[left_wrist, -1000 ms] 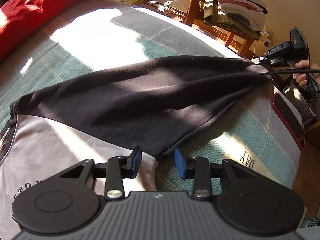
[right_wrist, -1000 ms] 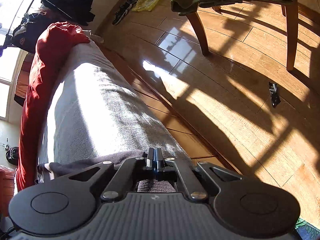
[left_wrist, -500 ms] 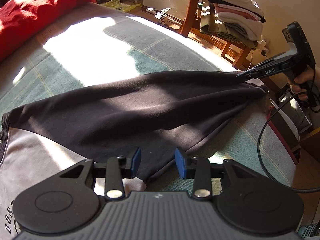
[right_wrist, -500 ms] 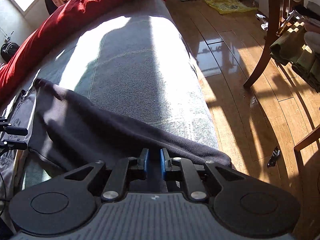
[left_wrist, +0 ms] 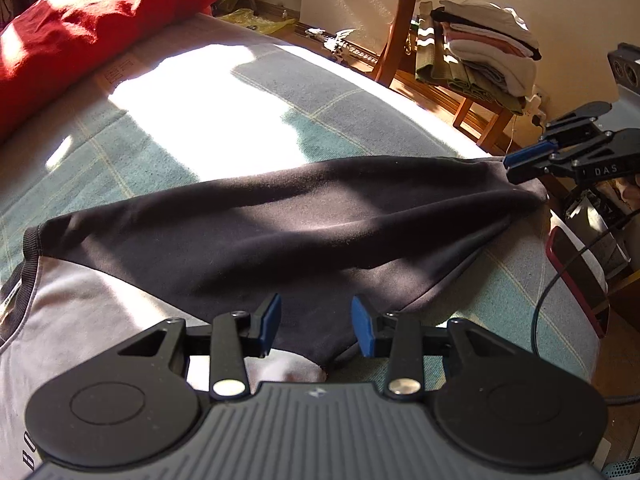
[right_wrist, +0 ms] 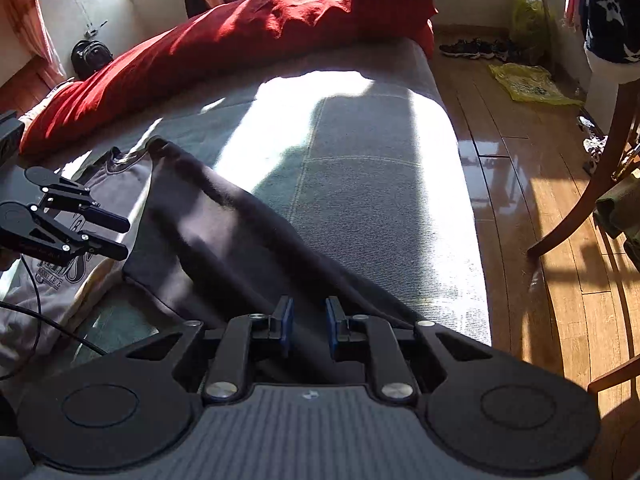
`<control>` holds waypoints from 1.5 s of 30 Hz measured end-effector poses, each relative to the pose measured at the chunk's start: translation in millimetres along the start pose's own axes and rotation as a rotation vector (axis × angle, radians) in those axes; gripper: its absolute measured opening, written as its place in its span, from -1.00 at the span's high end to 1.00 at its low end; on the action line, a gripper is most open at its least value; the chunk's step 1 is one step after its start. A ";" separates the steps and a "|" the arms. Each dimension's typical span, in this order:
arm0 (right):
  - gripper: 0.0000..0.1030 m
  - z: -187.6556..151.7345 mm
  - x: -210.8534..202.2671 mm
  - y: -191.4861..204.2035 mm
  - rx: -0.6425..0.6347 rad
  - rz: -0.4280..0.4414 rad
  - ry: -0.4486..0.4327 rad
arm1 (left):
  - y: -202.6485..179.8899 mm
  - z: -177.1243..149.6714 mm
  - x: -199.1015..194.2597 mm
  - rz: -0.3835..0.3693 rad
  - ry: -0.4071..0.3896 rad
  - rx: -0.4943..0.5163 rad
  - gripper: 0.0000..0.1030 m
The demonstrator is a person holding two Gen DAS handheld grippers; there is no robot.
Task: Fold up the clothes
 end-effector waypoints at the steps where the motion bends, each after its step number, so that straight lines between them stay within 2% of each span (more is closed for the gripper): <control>1: 0.60 -2.2 6.9 17.4 -0.089 -0.018 0.040 | 0.8 -0.1 0.8 -0.001 0.001 -0.003 0.25; 5: 0.41 -10.1 39.4 48.4 -0.321 -0.105 0.140 | 0.9 -1.5 2.6 -0.008 0.006 0.001 0.25; 8: 0.26 -11.1 53.9 56.3 -0.440 -0.148 0.170 | -0.9 -2.8 3.3 -0.015 0.008 0.010 0.25; 10: 0.29 -9.5 61.5 58.0 -0.487 -0.181 0.202 | -2.0 -3.9 4.2 -0.019 0.011 0.009 0.25; 11: 0.59 -7.5 62.3 57.7 -0.488 -0.180 0.217 | -2.4 -4.8 4.3 -0.022 0.012 0.008 0.25; 12: 0.89 -6.2 60.1 57.5 -0.493 -0.170 0.228 | -3.1 -5.6 4.1 -0.027 0.012 0.008 0.25; 14: 0.90 -4.5 54.3 55.4 -0.485 -0.122 0.272 | -4.9 -6.9 3.3 -0.037 0.013 0.014 0.25; 17: 0.87 -6.1 47.6 45.8 -0.377 0.010 0.341 | -7.8 -7.1 4.1 -0.045 0.014 0.030 0.25; 20: 0.78 -6.6 42.9 39.9 -0.325 0.066 0.376 | -14.6 0.0 6.4 -0.042 -0.006 0.066 0.25; 24: 0.72 9.1 19.2 28.4 -0.245 0.101 0.290 | -26.4 11.9 11.8 -0.051 -0.037 0.121 0.25; 28: 0.68 42.3 17.9 -1.0 -0.125 0.043 0.170 | -39.2 21.9 33.5 -0.113 -0.014 0.151 0.26; 29: 0.68 50.4 22.1 -9.8 -0.093 0.029 0.151 | -41.1 20.6 37.8 -0.127 0.000 0.157 0.26; 33: 0.68 65.7 58.0 -38.7 0.044 0.062 0.167 | -45.2 4.2 48.4 -0.177 0.073 0.184 0.26; 36: 0.79 66.7 78.9 -52.9 0.099 -0.022 0.144 | -46.5 -7.6 53.7 -0.213 0.127 0.198 0.21; 38: 0.79 68.6 77.3 -66.3 0.184 0.012 0.102 | -41.1 -11.9 51.1 -0.254 0.195 0.188 0.20; 39: 0.68 68.9 72.5 -66.4 0.183 -0.020 0.092 | -38.7 -13.9 49.8 -0.266 0.228 0.188 0.20; 41: 0.56 69.4 62.8 -66.4 0.181 -0.084 0.073 | -35.8 -16.3 40.6 -0.236 0.238 0.214 0.20; 45: 0.54 61.1 36.6 -37.8 0.066 -0.005 0.066 | -20.8 -8.0 17.0 -0.173 0.148 0.241 0.15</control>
Point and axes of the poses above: each gripper's, at about its wrist camera, not at the fingertips, and x roughly the way its jaws point, y to its left, z to its top, the point moved 2 cm from there along x, roughly the way its jaws point, and after that the axes turned 12 degrees about y, right-handed, at the moved point
